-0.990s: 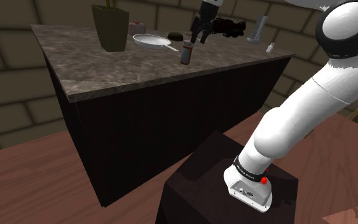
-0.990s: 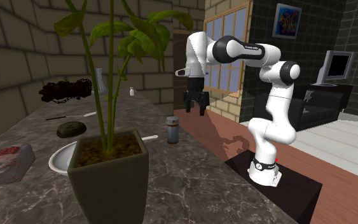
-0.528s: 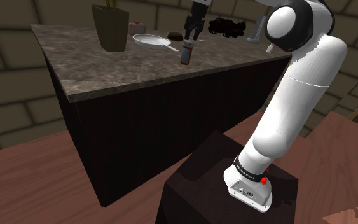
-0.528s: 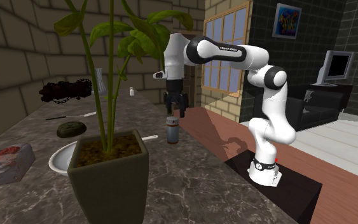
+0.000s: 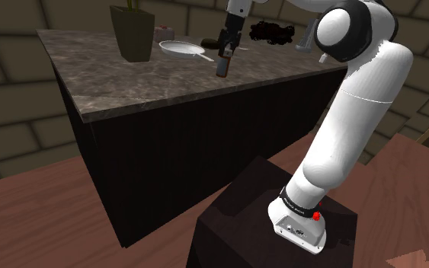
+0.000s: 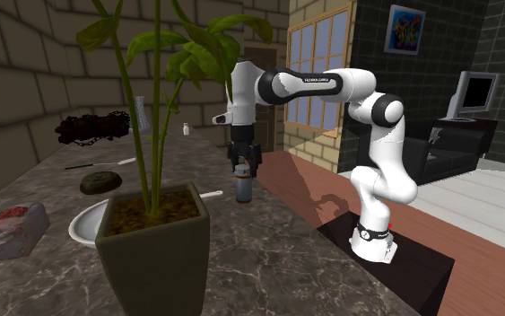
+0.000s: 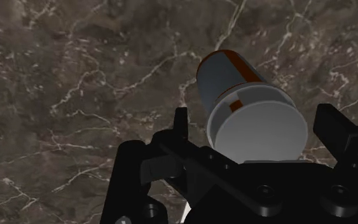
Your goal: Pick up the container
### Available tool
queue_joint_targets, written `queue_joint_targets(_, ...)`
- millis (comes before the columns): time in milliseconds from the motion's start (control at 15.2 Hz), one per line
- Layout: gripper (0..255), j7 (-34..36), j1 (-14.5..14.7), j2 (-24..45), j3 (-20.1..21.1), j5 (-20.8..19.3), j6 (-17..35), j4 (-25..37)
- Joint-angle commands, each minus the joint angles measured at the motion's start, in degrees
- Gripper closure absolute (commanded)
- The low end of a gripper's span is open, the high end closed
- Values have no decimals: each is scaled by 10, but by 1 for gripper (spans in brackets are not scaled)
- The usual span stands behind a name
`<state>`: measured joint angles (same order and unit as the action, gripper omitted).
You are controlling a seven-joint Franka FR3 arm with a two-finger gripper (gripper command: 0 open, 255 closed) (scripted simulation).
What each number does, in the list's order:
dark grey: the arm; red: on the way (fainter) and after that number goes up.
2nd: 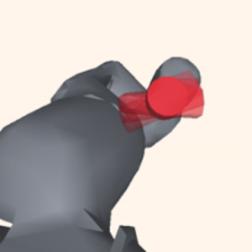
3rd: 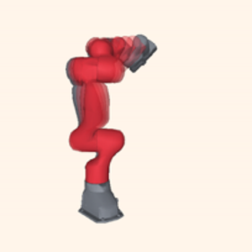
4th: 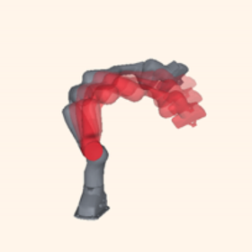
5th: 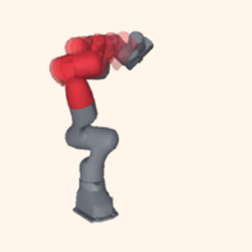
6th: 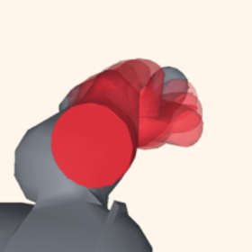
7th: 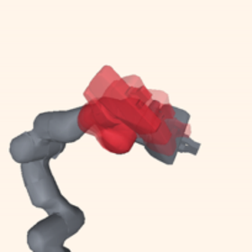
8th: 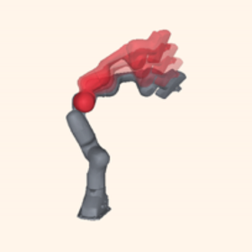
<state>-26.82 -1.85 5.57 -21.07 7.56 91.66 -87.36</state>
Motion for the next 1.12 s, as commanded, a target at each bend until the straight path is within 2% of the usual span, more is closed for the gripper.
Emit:
queue_joint_targets(0,0,0,0,-3,0,-1,8,-10)
queue_joint_targets(66,255,-1,0,-4,0,-1,8,-11)
queue_joint_targets(660,255,0,0,-3,0,-1,8,-10)
queue_joint_targets(1056,255,1,-4,11,-2,4,-43,54)
